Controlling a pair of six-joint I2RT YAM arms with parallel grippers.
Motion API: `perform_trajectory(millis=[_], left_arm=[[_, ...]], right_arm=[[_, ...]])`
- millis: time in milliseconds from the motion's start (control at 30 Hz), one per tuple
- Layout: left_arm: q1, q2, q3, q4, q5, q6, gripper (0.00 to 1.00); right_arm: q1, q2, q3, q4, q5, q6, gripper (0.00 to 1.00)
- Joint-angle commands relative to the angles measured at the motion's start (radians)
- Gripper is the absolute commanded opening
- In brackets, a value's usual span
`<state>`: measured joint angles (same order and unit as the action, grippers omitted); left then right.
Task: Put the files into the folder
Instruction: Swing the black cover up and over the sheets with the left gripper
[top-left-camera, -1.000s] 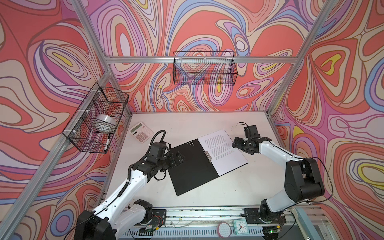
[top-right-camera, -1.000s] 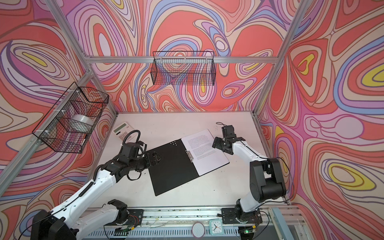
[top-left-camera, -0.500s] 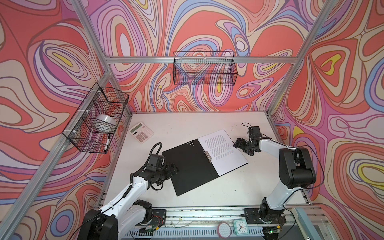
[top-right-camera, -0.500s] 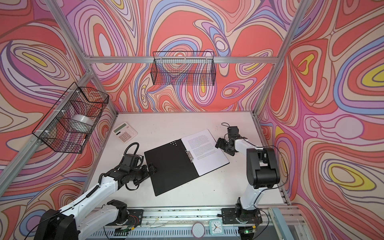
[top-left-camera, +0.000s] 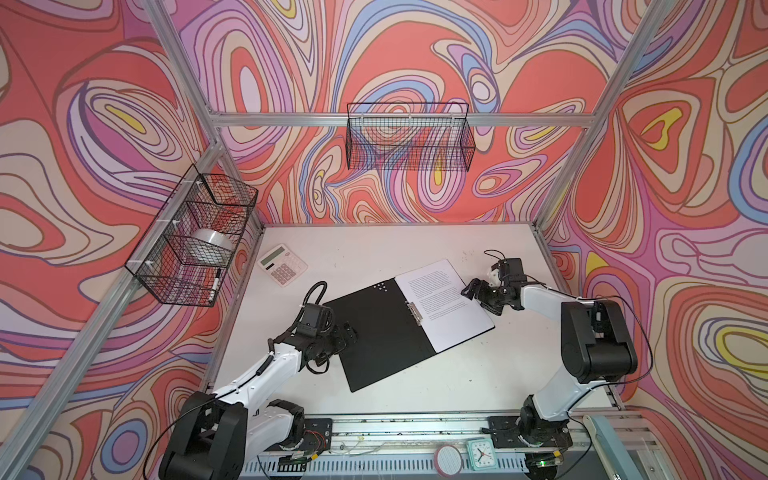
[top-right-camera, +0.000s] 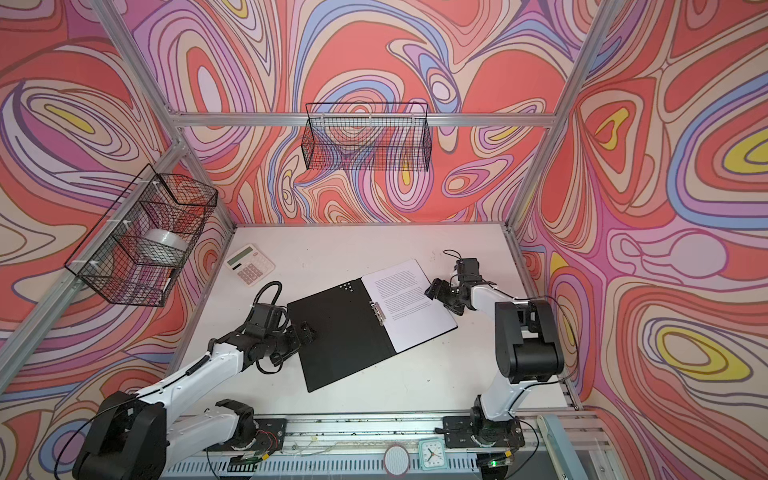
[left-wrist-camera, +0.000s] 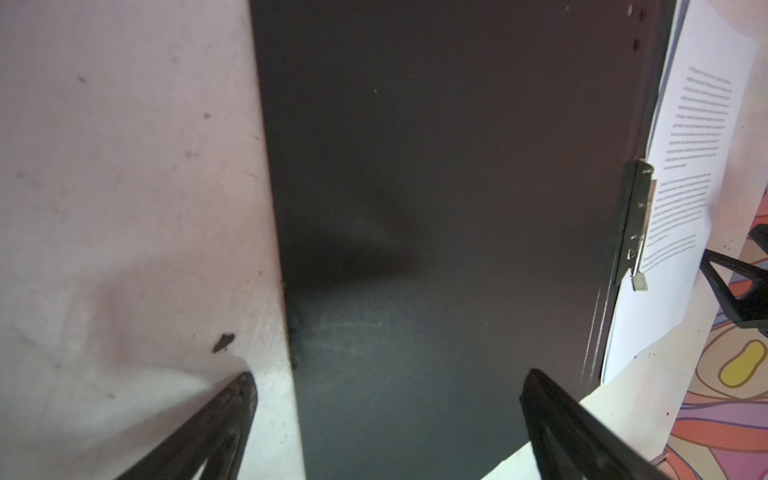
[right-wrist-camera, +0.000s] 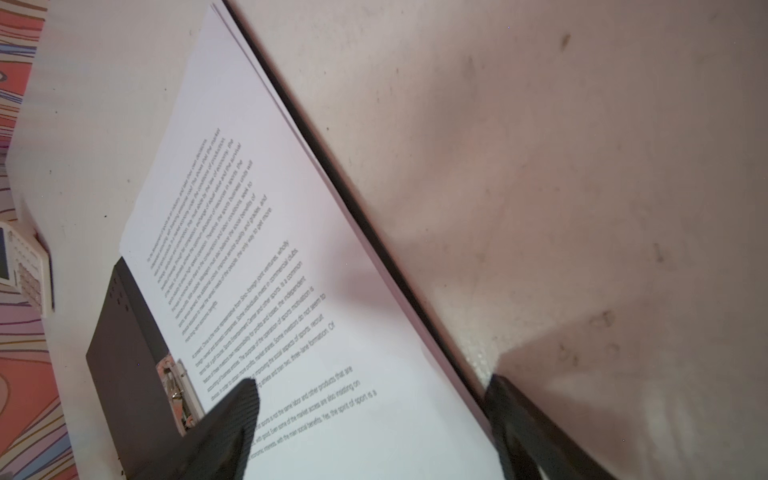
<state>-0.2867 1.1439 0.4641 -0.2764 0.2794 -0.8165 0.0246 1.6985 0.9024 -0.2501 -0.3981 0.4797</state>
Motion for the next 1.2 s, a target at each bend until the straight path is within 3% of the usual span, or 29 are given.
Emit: perform_trajectory(millis=[0, 200, 633, 900, 1167], left_arm=[[0.009, 0.068, -0.021, -0.011, -0.012, -0.016, 1.00], [0.018, 0.090, -0.008, 0.046, 0.062, -0.019, 1.00], [0.030, -0.179, 0.041, 0.075, 0.269, -0.047, 1.00], [0.029, -0.187, 0.185, 0.033, 0.385, -0.033, 1.00], [0.027, -0.196, 0.308, -0.017, 0.431, -0.018, 1.00]], right_arm=[[0.000, 0.012, -0.069, -0.040, -0.066, 0.033, 0.90], [0.000, 0.013, -0.098, -0.029, -0.084, 0.039, 0.90], [0.000, 0.027, -0.114, -0.005, -0.111, 0.038, 0.90], [0.001, 0.013, -0.133, 0.000, -0.141, 0.040, 0.89], [0.007, -0.048, -0.180, 0.022, -0.148, 0.076, 0.89]])
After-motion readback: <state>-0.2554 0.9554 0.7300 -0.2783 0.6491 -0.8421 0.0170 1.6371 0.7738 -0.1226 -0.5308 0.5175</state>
